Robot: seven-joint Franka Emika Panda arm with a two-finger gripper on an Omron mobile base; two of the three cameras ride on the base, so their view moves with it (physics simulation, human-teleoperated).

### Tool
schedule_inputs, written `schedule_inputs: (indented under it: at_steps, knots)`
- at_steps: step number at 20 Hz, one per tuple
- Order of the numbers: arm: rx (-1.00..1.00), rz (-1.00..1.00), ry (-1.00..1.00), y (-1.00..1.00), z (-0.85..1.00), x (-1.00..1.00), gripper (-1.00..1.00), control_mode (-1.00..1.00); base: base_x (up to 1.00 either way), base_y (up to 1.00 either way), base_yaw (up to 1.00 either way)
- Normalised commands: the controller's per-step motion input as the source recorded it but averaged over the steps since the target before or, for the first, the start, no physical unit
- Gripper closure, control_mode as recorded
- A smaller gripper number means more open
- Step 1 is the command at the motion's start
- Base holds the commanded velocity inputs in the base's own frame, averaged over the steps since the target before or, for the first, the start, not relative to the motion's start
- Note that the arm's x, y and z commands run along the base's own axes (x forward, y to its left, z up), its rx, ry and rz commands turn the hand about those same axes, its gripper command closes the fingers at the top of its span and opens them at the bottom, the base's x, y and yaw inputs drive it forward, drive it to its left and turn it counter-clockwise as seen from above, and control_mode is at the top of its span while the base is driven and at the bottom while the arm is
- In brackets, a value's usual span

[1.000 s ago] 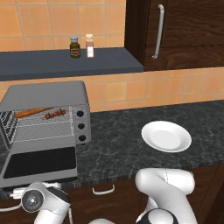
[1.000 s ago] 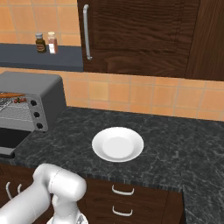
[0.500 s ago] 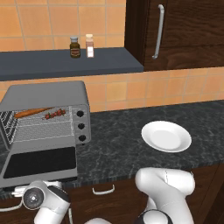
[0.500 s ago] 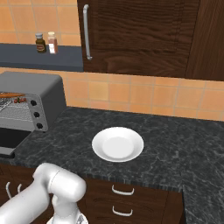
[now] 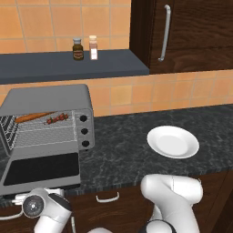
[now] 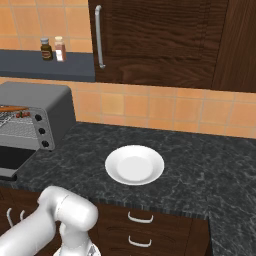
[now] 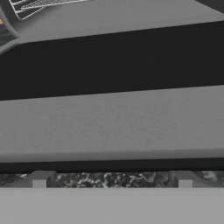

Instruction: Pick up the kebab skewer and baguette bread, and place them inside the toaster oven. Close the toaster oven door and start by setting the timer.

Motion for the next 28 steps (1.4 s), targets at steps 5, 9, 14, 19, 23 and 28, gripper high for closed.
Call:
schedule_inputs:
  at_steps: [5, 9, 14, 19, 23, 28]
  knots:
    - [0.00, 0.00, 0.00, 0.00, -0.23, -0.03, -1.00, -1.00, 0.00, 0.00, 0.00]
    - [0.00, 0.01, 0.01, 0.00, -0.01, 0.05, -1.00, -1.00, 0.00, 0.00, 0.00]
    - [0.00, 0.00, 0.00, 0.00, 0.05, 0.29, -1.00, -1.00, 0.00, 0.00, 0.00]
    - [0.00, 0.00, 0.00, 0.00, 0.45, 0.06, -1.00, -1.00, 0.00, 0.00, 0.00]
    - [0.00, 0.00, 0.00, 0.00, 0.61, 0.00, -1.00, -1.00, 0.00, 0.00, 0.00]
    - [0.00, 0.00, 0.00, 0.00, 0.37, 0.00, -1.00, -1.00, 0.00, 0.00, 0.00]
